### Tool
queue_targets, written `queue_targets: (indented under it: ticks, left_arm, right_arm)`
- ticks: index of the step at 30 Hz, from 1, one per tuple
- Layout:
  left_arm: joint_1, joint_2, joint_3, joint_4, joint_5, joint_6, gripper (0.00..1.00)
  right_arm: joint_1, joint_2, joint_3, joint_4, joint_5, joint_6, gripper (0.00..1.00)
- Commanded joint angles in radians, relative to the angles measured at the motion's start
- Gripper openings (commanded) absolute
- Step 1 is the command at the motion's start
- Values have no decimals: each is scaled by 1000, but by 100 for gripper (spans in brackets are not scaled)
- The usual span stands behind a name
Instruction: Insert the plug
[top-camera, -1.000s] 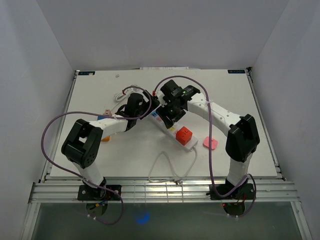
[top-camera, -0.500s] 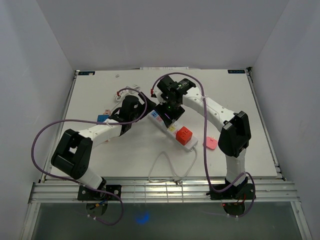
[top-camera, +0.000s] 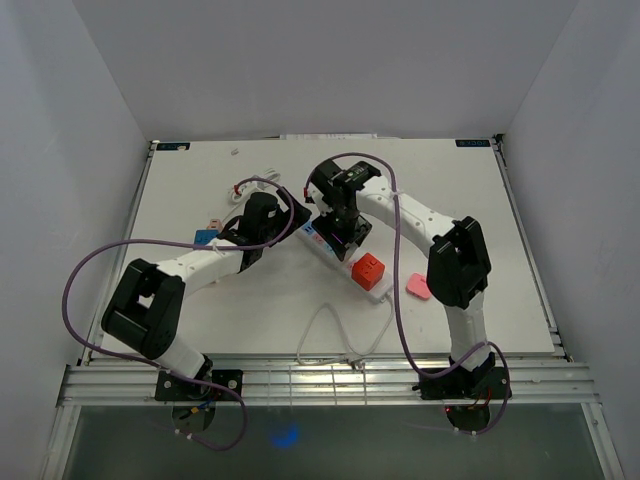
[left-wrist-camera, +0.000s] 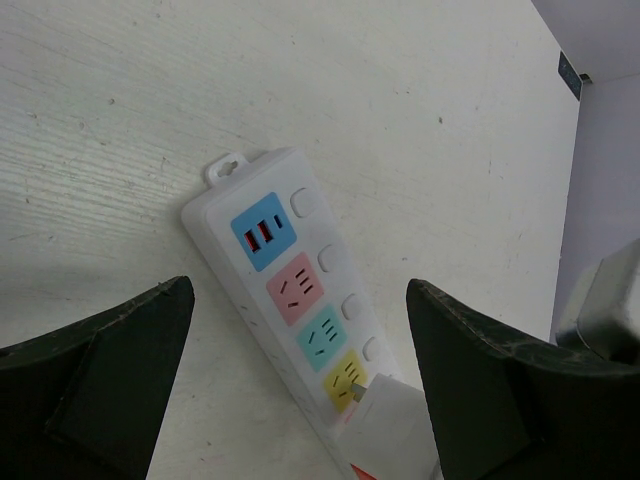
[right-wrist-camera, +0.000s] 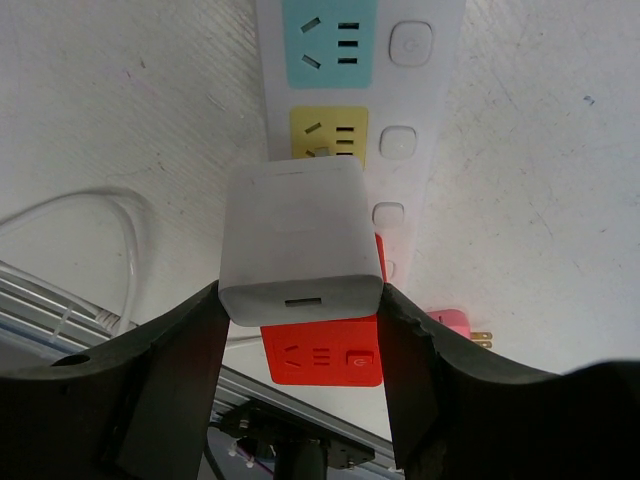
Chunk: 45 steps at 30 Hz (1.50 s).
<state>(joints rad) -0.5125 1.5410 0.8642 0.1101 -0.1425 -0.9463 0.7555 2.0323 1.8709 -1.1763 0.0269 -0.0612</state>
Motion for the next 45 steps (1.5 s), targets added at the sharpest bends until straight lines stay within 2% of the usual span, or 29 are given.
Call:
queue_targets:
  ticks: [1,16,29,45]
  left_arm:
    - [3,-59,-2,-7,-9,15,98]
    - [3,-70,-2,-12,-12,24,98]
    - [3,-64,7,-10,0,27,98]
    - [3,-53,-17,8,29,23,98]
  right_arm:
    - [-2,14,43,-17,22,1,8]
    - [-15,52,73,-17,41,-3,8]
    - [-18,66,27,-20,47,4,8]
    - [-18,203,125,-45,102,40,8]
